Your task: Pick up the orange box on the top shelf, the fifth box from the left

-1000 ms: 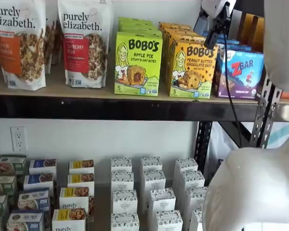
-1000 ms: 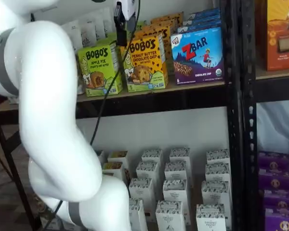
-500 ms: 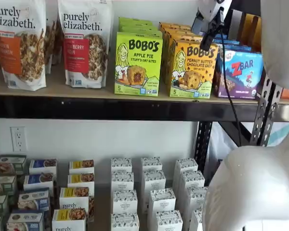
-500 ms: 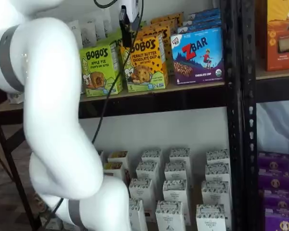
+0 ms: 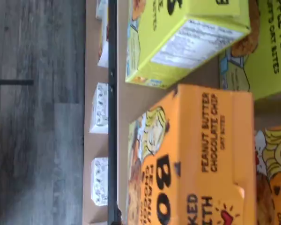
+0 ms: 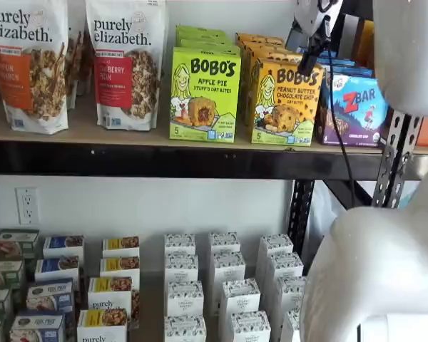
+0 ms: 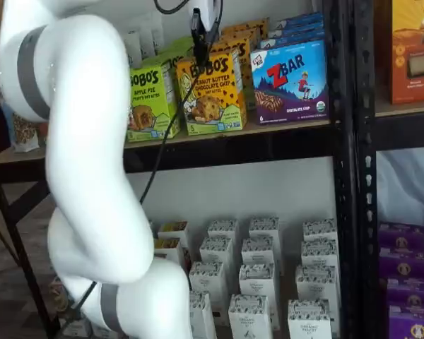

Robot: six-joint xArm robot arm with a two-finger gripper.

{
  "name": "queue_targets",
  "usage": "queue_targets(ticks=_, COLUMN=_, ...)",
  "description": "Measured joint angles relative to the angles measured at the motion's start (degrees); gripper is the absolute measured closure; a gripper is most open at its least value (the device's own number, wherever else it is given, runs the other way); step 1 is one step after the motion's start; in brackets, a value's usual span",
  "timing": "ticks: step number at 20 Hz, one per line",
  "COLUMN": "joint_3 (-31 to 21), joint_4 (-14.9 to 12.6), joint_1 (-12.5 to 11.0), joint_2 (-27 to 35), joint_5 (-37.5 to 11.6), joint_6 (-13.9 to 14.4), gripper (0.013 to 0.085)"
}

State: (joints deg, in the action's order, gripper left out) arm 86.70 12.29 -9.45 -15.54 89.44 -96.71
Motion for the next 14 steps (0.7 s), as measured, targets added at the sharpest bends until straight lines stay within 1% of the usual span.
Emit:
queue_targets(ticks=6, joint_3=4.29, joint_4=-2.52, joint_1=0.45, joint_2=4.27, joint_5=3.97, joint_6=-0.04, gripper=0.0130)
queue_targets(ticks=11, joint_3=5.47, joint_4=-4.29, joint_1=1.59, joint_2=5.85, joint_5=5.65, joint_6=0.69, gripper=0.0130)
queue_targets(ticks=14, joint_3=5.72, joint_4=-4.64, joint_1=2.08, joint_2=6.37, joint_5=6.31, joint_6=1.10, gripper=0.0130)
